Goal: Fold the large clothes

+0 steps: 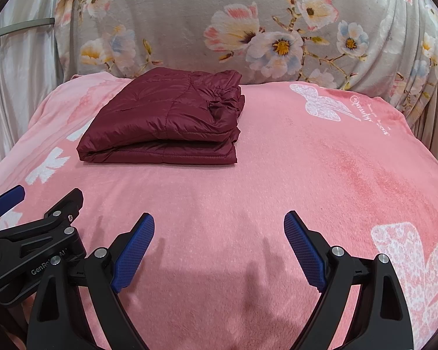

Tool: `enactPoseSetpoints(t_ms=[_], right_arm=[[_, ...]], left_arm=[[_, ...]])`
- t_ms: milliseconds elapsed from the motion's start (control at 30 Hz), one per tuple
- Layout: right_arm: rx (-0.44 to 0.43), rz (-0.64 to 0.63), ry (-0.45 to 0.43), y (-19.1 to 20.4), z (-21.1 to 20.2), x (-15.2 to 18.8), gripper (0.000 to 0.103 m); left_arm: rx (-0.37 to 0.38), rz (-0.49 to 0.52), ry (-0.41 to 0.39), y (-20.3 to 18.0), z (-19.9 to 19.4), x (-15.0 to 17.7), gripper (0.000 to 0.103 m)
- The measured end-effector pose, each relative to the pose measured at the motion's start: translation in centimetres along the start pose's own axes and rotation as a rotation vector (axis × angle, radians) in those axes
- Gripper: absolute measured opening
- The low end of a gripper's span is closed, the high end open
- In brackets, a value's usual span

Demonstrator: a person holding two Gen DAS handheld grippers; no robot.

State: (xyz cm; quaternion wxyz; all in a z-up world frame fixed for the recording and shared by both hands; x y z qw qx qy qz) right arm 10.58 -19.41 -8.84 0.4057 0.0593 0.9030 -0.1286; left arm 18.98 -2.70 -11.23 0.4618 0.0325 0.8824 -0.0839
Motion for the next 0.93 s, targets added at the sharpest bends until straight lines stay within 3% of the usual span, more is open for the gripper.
enactPoseSetpoints(t_ms=[933], right_arm=[[0.001,0.012,0.002,-0.23,0.13,0.14,0.088]], left_arm=[[0.008,0.005,-0.006,-0.21,-0.25,-0.28,0.097]])
Point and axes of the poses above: each gripper's, at about its wrist camera, not at the fingertips, and z roughly the way its jaws point, y to its left, x to its underside, the point moved 7 cm from there along z, roughly the way its jaws point, and after that the axes turned 10 degrees about -z, right-handed, at the moved point
